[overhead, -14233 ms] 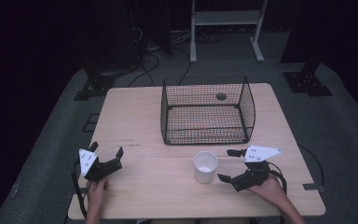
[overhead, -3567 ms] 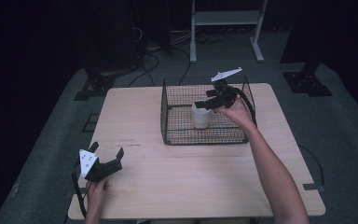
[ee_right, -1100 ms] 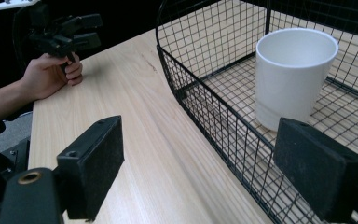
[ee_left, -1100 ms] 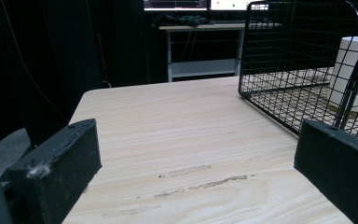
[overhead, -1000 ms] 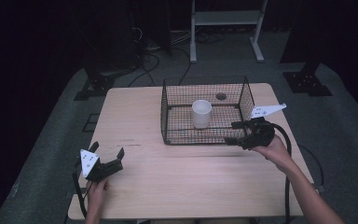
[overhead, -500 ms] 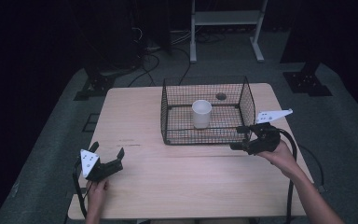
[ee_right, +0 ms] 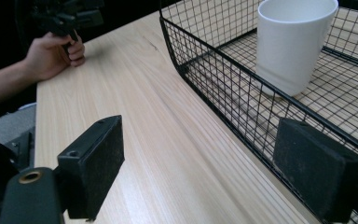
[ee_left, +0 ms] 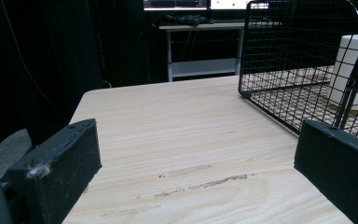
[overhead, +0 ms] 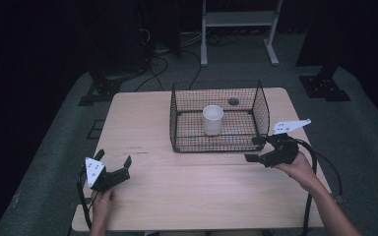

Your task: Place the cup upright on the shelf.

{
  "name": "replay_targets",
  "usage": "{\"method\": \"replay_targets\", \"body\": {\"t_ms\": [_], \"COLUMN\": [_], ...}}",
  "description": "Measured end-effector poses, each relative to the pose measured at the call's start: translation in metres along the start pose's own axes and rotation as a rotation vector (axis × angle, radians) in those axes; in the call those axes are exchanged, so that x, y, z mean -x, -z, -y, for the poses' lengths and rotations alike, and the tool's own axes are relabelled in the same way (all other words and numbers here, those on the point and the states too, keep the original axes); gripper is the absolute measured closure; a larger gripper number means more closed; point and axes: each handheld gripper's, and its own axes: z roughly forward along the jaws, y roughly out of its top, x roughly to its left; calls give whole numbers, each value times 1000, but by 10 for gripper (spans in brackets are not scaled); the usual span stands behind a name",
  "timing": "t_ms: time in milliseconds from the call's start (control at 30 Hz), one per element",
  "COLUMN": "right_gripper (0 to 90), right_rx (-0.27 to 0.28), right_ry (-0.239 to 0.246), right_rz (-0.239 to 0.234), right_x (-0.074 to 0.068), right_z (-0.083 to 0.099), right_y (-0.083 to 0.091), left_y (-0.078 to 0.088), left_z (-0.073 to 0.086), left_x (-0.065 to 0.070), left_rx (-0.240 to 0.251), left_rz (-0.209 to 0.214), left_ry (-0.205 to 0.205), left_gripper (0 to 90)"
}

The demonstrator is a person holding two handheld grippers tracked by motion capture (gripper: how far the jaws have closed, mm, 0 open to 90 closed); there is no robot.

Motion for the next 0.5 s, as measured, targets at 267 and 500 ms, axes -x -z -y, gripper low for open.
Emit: {"method": "replay_targets", "body": {"t_ms": [267, 500], "right_gripper": [155, 156], "right_rx": [-2, 18], "right_ry": [-17, -18], "right_rz": [6, 20], "right_x": [3, 0], "right_z": [14, 20], "right_y": [1, 6], "left_y": [0, 0], "left_z": [0, 0], "left_x": [0, 1], "left_rx": [1, -1], "left_rz": [0, -1], "left_ry": [-1, -5], "left_gripper": [0, 0]}}
